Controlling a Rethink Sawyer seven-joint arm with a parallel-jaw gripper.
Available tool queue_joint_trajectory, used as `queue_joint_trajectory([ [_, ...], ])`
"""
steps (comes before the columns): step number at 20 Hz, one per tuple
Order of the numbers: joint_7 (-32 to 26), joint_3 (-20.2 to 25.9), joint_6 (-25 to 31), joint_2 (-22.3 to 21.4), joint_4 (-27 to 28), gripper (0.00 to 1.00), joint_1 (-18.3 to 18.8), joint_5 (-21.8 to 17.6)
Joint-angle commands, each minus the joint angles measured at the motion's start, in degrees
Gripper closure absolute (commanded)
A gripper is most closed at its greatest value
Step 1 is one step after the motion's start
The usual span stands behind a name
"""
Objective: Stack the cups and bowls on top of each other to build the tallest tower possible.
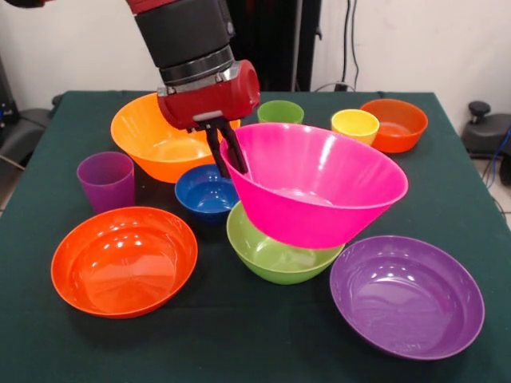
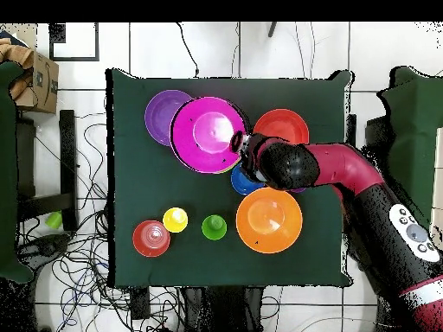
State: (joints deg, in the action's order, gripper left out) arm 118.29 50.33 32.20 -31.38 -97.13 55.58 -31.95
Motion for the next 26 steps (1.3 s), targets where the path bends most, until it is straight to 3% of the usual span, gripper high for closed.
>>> queue_joint_trajectory([
  [1,-6.2,-2.0,1.2,4.5,-0.1,1.00,-2.6,-1.5],
  [10,-13.3,-4.3,12.2,9.0,3.7,1.00,-2.4,-1.2],
  [14,-15.0,-4.6,14.0,10.8,5.2,1.00,-2.1,-2.2],
  [22,-17.5,-5.0,19.7,10.1,7.4,1.00,-1.7,-4.0],
  [26,-18.1,-4.4,18.7,10.4,8.0,1.00,-0.9,-4.9],
])
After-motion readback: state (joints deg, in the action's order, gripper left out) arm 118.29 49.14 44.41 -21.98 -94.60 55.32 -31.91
